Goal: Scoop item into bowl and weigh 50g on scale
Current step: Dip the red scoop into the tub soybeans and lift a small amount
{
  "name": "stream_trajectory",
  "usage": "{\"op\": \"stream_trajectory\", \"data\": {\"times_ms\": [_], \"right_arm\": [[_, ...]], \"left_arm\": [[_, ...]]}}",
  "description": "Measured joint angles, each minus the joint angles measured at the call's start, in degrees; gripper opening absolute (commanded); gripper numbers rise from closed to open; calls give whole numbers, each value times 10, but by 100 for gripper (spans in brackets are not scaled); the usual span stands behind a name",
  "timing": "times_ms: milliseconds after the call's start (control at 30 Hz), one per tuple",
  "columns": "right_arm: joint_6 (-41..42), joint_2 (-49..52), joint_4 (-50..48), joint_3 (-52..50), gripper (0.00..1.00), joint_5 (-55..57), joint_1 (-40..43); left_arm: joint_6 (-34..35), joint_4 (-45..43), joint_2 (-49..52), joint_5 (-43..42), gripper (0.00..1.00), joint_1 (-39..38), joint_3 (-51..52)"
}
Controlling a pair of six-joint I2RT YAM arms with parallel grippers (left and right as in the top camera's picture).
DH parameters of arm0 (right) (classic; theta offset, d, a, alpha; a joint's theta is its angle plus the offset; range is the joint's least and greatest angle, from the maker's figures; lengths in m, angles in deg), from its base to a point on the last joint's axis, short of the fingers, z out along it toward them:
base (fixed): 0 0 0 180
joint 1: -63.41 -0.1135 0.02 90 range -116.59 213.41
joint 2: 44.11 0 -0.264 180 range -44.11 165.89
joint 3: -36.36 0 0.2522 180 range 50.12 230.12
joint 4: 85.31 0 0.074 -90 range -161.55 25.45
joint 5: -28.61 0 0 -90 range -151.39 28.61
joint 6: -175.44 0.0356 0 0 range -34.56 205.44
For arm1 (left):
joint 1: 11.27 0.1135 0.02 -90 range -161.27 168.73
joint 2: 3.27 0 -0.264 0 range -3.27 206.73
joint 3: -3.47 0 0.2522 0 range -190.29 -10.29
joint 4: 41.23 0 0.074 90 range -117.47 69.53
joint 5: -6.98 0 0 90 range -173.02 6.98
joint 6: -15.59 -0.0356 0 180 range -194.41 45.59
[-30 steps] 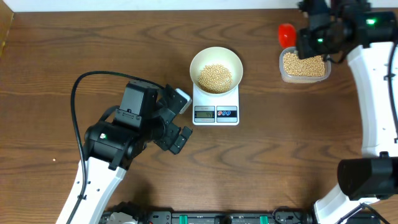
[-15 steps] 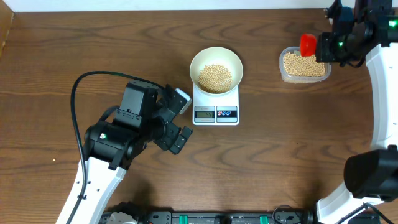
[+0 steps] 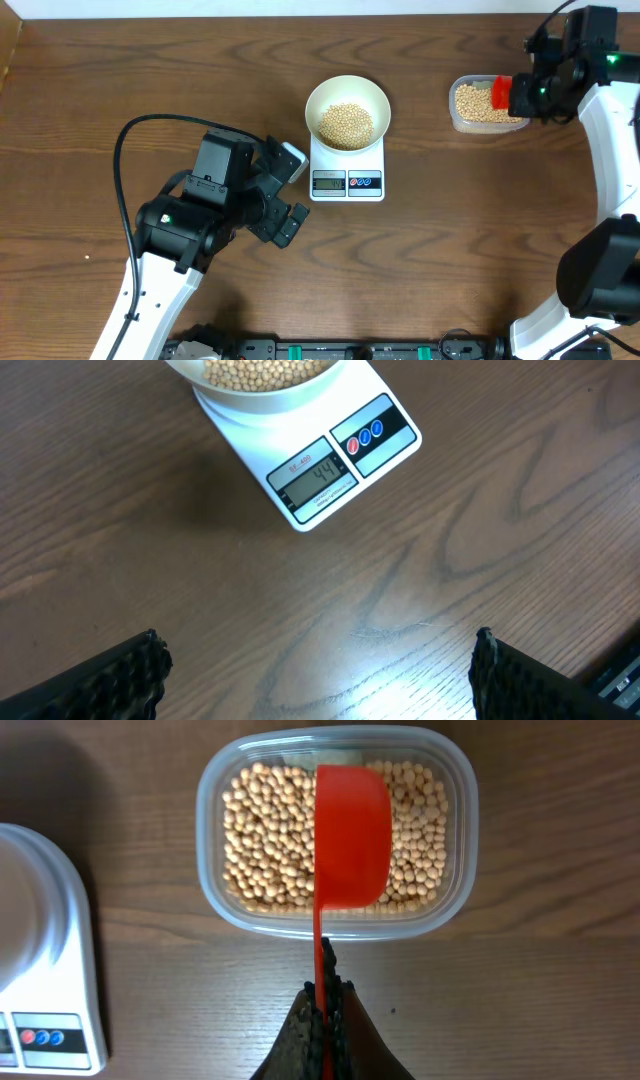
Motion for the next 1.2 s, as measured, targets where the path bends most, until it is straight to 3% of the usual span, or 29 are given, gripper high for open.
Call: {"op": "stream_trajectory", "data": {"times_ms": [567,1200], "right_arm": [[1,0,-84,-89,1,-6,0],[30,0,-106,-103,1,-53,1]], "left_arm": [[0,0,0,0,98,0,0],[0,0,0,0,98,0,0]]}}
